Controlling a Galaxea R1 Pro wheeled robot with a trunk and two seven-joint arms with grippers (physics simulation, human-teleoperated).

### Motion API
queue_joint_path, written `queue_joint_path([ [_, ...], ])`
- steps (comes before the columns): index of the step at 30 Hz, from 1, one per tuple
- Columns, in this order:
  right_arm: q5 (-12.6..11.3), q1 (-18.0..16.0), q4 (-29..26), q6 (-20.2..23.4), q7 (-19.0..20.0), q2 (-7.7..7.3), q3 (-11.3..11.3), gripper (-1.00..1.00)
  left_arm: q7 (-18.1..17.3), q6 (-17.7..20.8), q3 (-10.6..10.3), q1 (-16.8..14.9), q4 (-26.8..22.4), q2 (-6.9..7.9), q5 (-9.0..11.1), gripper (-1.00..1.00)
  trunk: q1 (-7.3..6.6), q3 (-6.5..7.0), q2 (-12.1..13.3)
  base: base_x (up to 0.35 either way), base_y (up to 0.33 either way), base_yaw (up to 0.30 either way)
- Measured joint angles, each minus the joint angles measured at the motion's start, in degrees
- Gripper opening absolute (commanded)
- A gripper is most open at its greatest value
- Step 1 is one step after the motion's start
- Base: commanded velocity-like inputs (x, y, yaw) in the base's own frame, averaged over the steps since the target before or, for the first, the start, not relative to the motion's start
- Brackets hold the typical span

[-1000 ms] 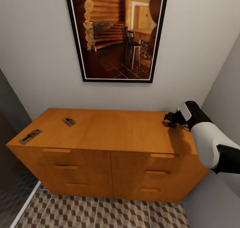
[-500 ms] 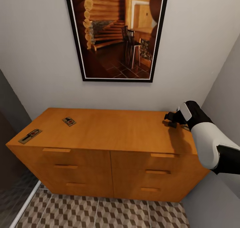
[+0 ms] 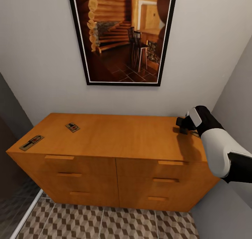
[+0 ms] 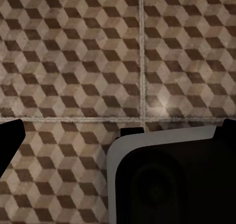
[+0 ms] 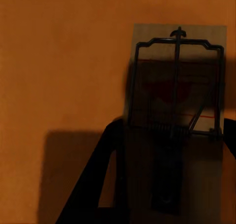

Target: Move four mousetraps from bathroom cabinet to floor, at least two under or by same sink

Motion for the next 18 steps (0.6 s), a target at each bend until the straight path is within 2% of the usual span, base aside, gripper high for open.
queue_joint_path([
  [18,0.01,0.00,0.10,-0.05,-0.06,-0.01,0.06,-1.00,0.00,0.00,0.00,0.00,0.00,-0.06,0.00,1.00,0.00,0.05,0.00,0.000,0.000,0.000],
])
